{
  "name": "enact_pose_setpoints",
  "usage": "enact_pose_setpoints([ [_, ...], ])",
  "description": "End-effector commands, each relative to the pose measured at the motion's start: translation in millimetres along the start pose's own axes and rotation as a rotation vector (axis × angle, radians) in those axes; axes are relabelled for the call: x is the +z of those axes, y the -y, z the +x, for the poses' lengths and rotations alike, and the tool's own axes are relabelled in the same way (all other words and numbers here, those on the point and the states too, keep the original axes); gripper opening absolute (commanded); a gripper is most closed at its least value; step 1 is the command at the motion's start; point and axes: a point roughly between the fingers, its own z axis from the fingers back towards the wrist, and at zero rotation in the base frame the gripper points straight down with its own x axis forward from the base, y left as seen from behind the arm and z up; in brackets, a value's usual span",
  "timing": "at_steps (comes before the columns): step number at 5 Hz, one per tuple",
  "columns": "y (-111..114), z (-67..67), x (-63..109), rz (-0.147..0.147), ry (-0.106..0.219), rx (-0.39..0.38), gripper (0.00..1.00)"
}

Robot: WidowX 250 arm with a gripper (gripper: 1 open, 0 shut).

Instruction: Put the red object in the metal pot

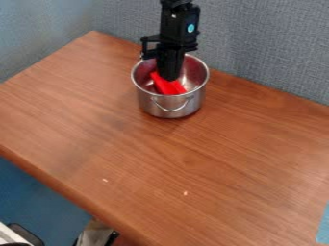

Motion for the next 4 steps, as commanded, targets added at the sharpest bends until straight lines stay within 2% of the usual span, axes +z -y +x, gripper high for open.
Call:
enact_pose_setpoints([
  [1,-6,-13.0,12.4,0.039,-0.042,-0.033,0.0],
  [2,-14,-17.0,4.4,0.015,-0.059,-0.085,0.0],
  [4,8,-9.3,-17.6,-0.066,-0.072,-0.091,0.0],
])
